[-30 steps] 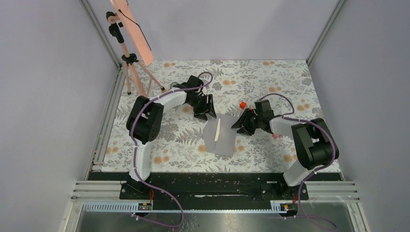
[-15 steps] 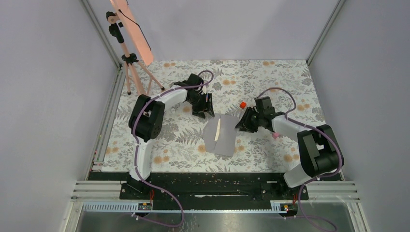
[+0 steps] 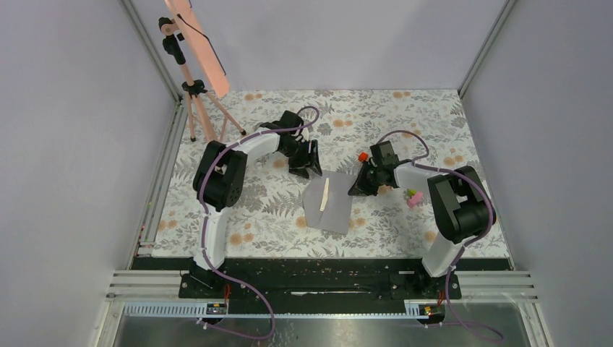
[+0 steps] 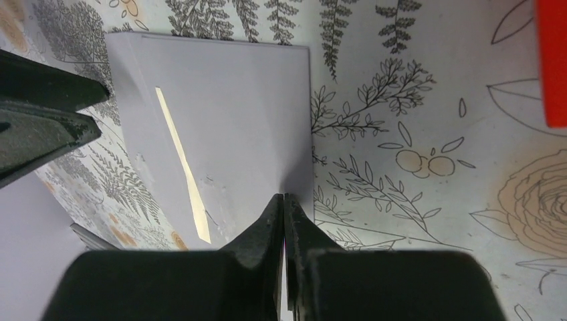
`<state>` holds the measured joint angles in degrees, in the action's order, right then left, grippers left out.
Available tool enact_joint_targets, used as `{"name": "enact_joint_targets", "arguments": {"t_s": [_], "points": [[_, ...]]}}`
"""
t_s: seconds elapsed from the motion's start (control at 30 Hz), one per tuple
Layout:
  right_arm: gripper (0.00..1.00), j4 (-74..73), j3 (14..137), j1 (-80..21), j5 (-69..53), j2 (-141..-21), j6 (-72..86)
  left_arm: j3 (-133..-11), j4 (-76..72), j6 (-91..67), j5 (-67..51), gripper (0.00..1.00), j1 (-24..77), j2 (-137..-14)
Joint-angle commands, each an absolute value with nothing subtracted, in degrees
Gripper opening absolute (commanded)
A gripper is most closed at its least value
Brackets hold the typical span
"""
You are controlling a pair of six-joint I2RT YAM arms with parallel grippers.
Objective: Place the letter into the envelope and seal it
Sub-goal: Seal the envelope flap on the envelope.
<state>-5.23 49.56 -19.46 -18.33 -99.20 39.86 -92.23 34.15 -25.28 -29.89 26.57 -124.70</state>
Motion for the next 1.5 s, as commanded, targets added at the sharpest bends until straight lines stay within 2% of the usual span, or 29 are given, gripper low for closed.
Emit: {"name": "enact_joint_targets", "arguments": {"t_s": [0.0,0.9,1.47], "points": [[0.02,-10.2,51.1,-19.9,-13.0,-102.2,39.5,-92.4,34.5,-24.5,-31.1,0.59,26.6,-126.6],[0.01,-10.7,50.9,-19.9,-12.3,-104.6,40.8,-92.9,35.6,-27.8,-50.0,0.59,25.4,-124.1],[0.01,-10.7,51.5,-19.9,-12.5,-105.4,41.4,-91.9,32.1,-32.2,-51.6,0.58,29.8,-125.1]]}}
